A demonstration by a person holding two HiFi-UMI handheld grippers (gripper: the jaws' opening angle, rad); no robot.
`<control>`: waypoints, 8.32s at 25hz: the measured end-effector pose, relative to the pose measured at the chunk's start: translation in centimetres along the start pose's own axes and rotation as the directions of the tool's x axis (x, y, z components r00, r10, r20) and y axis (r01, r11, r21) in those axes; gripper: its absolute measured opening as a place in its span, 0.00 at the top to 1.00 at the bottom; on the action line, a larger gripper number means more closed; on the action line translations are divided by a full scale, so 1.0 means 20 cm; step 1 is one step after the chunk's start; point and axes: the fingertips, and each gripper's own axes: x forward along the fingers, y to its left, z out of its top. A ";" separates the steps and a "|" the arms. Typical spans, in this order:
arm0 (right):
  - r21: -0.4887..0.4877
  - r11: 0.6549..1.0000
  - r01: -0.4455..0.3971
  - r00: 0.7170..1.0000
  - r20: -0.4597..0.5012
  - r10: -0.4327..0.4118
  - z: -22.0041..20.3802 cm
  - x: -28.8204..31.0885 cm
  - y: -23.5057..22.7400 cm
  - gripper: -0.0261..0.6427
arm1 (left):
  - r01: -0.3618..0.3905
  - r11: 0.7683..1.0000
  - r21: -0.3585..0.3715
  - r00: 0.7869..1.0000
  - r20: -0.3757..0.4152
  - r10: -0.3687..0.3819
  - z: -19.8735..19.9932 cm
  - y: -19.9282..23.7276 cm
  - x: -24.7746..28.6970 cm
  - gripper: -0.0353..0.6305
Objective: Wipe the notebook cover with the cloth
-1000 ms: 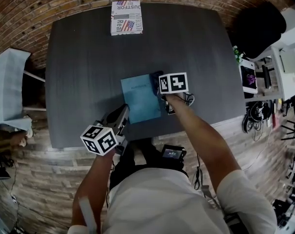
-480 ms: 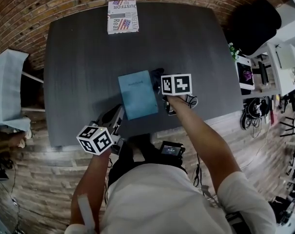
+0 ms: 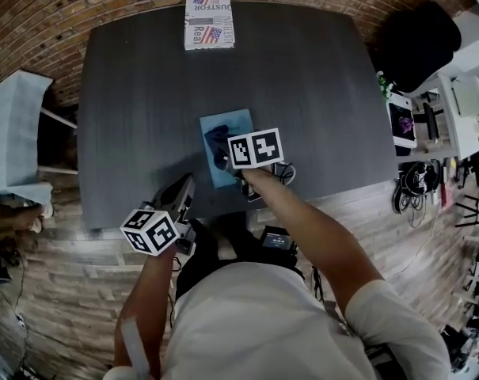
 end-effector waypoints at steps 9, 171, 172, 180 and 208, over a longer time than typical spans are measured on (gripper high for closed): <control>0.014 1.000 0.023 0.996 -0.083 -0.022 -0.17 0.11 -0.04 0.79 | -0.017 1.000 -0.004 1.000 -0.001 0.017 -0.01 0.02 -0.07 0.94; -0.981 0.047 -0.190 0.955 -0.195 -0.222 -0.08 0.35 0.30 0.79 | -0.168 0.953 -0.254 0.965 0.154 0.211 -0.50 -0.12 -0.07 0.93; -0.980 0.046 -0.192 0.954 -0.198 -0.223 -0.10 0.34 0.30 0.79 | -0.167 0.953 -0.252 0.966 0.153 0.210 -0.51 -0.13 -0.08 0.93; -0.980 0.041 -0.195 0.953 -0.200 -0.227 -0.20 0.27 0.27 0.79 | -0.156 0.959 -0.237 0.968 0.158 0.196 -0.54 -0.19 -0.09 0.93; -0.973 0.072 -0.221 0.942 -0.232 -0.244 -0.51 0.01 0.18 0.79 | -0.132 0.973 -0.189 0.976 0.146 0.161 -0.64 -0.38 -0.20 0.93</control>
